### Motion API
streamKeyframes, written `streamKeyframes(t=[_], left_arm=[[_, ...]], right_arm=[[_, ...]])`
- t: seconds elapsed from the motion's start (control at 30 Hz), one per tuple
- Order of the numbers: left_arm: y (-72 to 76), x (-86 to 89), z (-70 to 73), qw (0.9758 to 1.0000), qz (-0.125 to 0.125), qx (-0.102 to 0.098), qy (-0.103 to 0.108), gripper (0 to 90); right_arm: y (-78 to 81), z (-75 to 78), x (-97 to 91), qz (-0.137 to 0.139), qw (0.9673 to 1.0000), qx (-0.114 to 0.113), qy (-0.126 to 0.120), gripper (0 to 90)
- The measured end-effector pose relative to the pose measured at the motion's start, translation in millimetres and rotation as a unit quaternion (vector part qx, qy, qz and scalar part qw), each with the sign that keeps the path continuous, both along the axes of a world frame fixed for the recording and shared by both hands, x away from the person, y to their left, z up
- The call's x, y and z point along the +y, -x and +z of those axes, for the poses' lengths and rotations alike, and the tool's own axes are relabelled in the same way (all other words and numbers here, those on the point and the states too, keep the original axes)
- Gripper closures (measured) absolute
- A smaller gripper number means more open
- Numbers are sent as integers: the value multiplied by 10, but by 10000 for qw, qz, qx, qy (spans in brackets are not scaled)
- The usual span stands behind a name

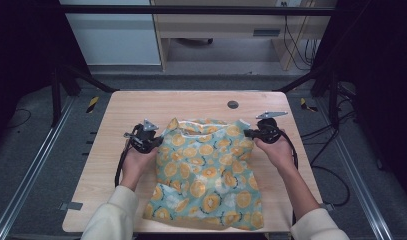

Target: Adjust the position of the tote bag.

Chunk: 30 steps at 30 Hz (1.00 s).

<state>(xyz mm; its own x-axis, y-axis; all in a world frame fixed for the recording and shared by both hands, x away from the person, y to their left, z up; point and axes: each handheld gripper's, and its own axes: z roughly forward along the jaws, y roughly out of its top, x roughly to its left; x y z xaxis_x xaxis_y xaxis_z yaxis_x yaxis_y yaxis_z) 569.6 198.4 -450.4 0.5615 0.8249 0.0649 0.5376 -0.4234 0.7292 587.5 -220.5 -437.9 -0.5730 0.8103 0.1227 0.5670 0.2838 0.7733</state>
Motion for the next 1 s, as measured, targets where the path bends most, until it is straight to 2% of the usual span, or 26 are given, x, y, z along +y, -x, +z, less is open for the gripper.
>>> streamKeyframes(t=[0.3,0.4,0.47,0.57,0.73,0.83,1.0], left_arm=[[4,-50,259,9993,-106,-335,-104,900],[-7,-68,288,9991,-107,-405,-72,900],[-10,-69,294,9991,-127,-401,-110,900],[-9,-94,312,9985,-166,-501,-139,900],[-21,-89,336,9987,-173,-483,-9,900],[-12,-84,367,9986,-205,-486,-5,900],[7,-68,402,9985,-213,-484,156,900]], right_arm=[[70,157,-93,25,9997,-258,-2,900],[77,234,-120,47,9992,-389,27,900],[81,270,-130,59,9990,-442,31,900],[91,301,-138,78,9986,-509,77,900],[110,310,-168,74,9985,-535,51,900],[124,311,-180,74,9984,-552,42,900],[140,332,-204,67,9980,-624,-35,900]])
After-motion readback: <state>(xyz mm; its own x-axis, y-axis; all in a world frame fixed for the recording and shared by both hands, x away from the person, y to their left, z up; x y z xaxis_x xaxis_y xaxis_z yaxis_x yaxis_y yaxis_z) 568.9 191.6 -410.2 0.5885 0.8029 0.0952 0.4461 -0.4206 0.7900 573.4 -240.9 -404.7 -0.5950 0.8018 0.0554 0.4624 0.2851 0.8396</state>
